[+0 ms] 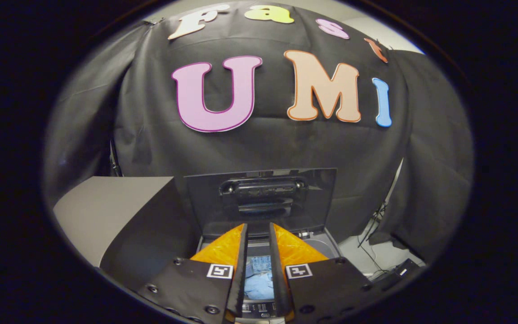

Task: Put the clothes into the washing machine and then close the washing machine lid.

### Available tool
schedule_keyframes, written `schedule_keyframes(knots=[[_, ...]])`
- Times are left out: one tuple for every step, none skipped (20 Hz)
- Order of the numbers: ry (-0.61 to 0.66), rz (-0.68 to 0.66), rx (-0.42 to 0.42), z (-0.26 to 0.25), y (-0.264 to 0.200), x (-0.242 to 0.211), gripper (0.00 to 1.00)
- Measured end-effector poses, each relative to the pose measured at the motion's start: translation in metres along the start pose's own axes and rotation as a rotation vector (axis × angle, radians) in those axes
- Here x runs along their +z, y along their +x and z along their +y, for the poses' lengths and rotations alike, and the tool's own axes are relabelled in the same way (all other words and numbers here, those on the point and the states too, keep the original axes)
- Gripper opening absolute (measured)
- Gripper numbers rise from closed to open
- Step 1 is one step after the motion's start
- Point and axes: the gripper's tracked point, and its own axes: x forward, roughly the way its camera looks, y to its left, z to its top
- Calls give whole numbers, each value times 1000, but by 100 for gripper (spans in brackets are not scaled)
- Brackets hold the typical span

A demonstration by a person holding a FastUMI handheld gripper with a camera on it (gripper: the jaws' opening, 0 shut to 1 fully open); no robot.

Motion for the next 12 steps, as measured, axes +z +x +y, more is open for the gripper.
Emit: schedule_keyframes(knots=[[2,-3,1,1,1,2,28],[3,-7,-3,-4,4,3,28],[3,-13,-13,-7,5,5,28],[5,-19,-23,-8,6,6,28],[6,-23,-23,-7,11,8,37],[7,-24,-17,-5,12,9,46],[7,-22,-7,-2,14,10,55],[7,-25,-2,-1,17,12,64],[6,-29,0,-1,22,14,72],[4,-37,-1,-1,26,17,81],[2,-45,-6,-1,29,23,90],[-1,-48,-12,-1,36,25,99]])
